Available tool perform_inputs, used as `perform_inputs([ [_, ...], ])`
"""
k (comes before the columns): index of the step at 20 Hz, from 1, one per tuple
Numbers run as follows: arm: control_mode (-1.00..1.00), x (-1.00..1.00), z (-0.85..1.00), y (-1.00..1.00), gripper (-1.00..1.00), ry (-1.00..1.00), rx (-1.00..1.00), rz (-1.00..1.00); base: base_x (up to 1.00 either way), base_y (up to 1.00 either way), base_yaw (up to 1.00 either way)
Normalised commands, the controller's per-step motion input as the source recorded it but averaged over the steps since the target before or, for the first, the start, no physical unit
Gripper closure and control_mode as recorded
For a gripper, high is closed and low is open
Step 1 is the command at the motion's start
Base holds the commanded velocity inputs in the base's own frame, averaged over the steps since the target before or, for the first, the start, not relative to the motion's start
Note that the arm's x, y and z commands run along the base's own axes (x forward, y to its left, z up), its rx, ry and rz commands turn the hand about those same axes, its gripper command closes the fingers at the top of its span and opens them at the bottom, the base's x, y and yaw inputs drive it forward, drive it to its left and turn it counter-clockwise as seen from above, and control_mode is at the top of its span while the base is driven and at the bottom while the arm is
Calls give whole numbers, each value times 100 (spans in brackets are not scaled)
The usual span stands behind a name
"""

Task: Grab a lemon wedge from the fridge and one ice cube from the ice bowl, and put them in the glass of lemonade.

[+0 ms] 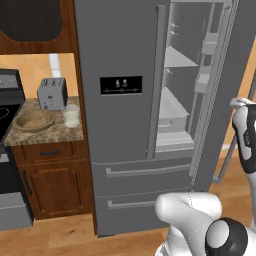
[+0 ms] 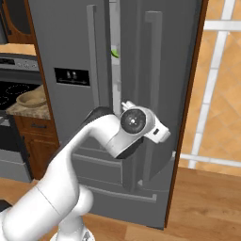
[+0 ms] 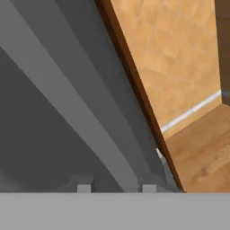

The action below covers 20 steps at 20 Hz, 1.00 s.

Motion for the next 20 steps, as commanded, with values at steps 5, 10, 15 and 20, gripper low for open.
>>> perform_inputs([
  [5,-100,-77,69,-11,-100,-5,2,0,0,0,0],
  [10,-100,-66,82,40,-100,-14,-4,0,0,0,0],
  [15,-100,-8,88,100,-100,0,-29,-2,0,0,0],
  [20,-100,15,56,100,-100,11,-36,-2,0,0,0],
])
